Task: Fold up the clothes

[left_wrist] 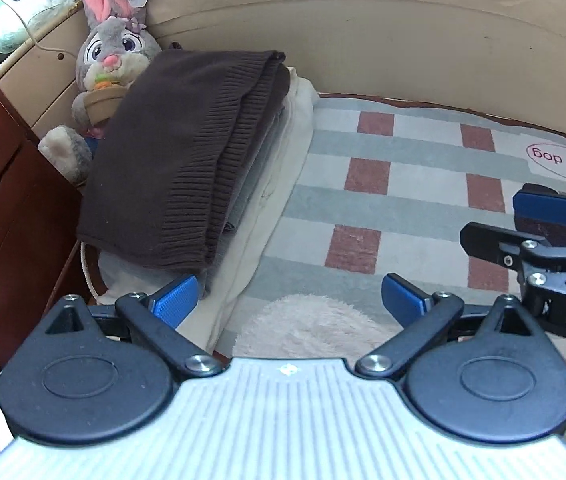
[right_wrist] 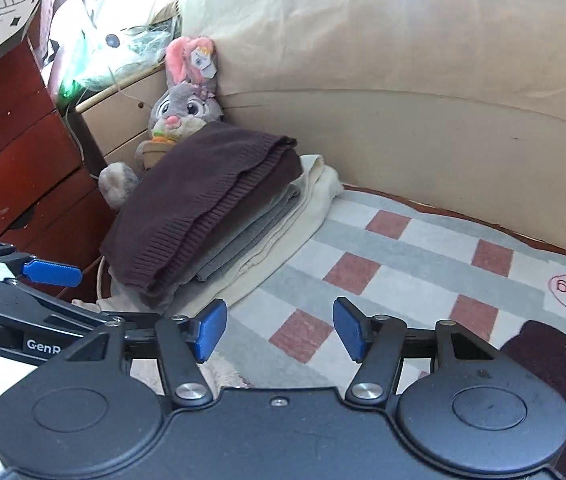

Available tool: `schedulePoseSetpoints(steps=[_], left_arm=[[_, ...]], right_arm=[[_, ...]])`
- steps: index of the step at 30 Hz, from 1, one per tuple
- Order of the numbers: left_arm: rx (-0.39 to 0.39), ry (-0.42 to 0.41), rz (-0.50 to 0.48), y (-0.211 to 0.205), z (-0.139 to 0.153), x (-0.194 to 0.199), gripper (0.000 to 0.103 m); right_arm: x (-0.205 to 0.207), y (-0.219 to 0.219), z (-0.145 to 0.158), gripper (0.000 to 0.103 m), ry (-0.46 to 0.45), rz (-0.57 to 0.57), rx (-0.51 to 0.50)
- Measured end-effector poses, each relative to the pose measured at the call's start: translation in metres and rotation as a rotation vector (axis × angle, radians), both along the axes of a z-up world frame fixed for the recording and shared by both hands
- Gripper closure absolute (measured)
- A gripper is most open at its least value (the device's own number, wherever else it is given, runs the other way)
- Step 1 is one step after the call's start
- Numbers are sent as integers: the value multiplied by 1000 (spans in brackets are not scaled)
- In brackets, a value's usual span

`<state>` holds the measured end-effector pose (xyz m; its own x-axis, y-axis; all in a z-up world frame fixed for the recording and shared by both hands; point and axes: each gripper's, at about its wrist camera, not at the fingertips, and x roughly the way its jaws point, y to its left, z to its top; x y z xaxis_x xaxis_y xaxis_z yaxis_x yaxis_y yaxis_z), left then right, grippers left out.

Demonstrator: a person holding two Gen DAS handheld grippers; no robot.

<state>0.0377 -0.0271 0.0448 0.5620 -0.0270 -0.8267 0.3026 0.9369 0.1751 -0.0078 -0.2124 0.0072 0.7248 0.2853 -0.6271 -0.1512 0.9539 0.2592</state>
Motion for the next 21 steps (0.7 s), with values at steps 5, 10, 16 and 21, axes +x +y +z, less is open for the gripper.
schedulePoseSetpoints(steps=[5,10,16,21], left_arm=[[6,4,-1,-5,6,-7,3],[15,-14,-1,-1,6,-10,2],[7,0,35,5,0,-1,2],[5,-8,28,8,-1,-2,2]], right_arm=[[-5,-7,0,38,16,-18,12],[-5,-5,-3,38,11,-20,25],[-2,4,-8,38,20,-9,8],[0,5,-12,38,42,-29,-11]])
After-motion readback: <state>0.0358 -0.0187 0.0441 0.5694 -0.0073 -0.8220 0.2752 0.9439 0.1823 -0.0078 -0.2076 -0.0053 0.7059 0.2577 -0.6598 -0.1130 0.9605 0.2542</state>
